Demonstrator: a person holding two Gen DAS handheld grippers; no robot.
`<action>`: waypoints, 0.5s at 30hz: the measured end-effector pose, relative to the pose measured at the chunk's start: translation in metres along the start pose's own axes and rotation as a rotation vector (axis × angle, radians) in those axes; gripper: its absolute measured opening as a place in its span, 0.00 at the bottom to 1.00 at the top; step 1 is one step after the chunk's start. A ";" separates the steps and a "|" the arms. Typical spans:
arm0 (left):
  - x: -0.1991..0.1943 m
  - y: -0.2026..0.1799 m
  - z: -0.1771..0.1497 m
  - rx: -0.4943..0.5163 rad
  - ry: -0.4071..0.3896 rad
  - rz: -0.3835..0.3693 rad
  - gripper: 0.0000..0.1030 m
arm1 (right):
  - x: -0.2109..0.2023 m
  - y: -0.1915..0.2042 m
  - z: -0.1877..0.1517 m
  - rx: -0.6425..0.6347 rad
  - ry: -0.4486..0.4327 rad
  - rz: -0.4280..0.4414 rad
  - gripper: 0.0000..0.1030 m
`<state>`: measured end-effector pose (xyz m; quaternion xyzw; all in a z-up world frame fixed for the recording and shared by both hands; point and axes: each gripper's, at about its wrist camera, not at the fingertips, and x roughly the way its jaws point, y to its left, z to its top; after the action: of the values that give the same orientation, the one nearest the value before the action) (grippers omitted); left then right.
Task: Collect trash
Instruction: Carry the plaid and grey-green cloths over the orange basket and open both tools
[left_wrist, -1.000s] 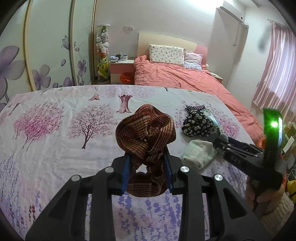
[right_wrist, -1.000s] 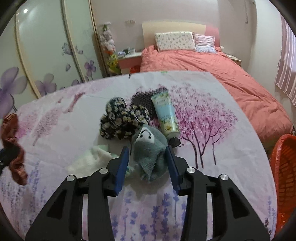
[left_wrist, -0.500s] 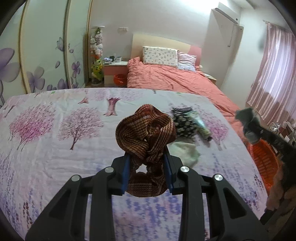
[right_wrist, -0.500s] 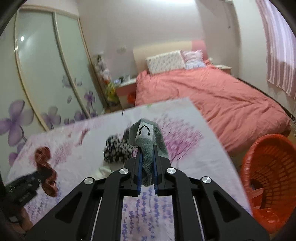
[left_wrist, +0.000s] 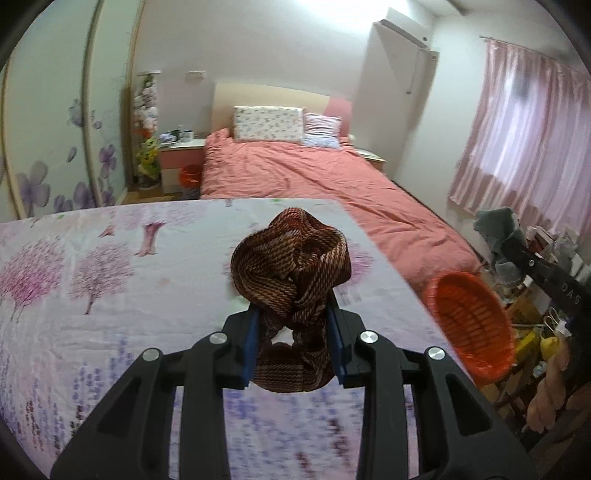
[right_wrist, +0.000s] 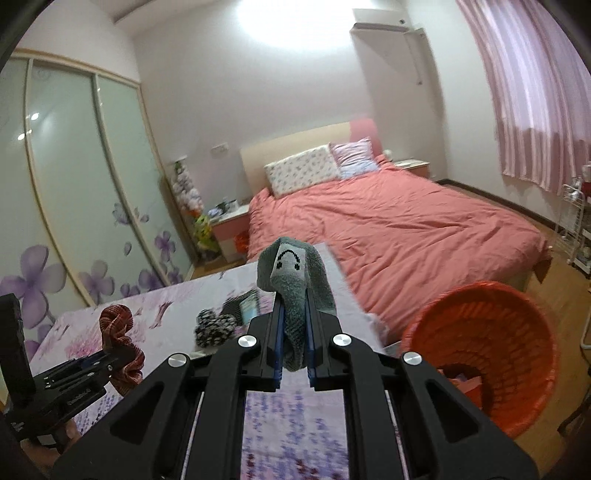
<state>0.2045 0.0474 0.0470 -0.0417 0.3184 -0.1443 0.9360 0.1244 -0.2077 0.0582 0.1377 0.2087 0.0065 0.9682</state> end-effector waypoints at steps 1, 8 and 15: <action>-0.001 -0.011 0.001 0.012 -0.002 -0.022 0.31 | -0.005 -0.007 0.001 0.004 -0.010 -0.019 0.09; -0.001 -0.076 0.004 0.085 -0.006 -0.127 0.31 | -0.022 -0.045 -0.001 0.034 -0.037 -0.107 0.09; 0.015 -0.142 -0.001 0.158 0.015 -0.217 0.31 | -0.024 -0.083 -0.005 0.084 -0.041 -0.160 0.09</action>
<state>0.1802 -0.0921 0.0614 -0.0009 0.3065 -0.2698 0.9128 0.0962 -0.2877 0.0410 0.1614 0.1995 -0.0823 0.9630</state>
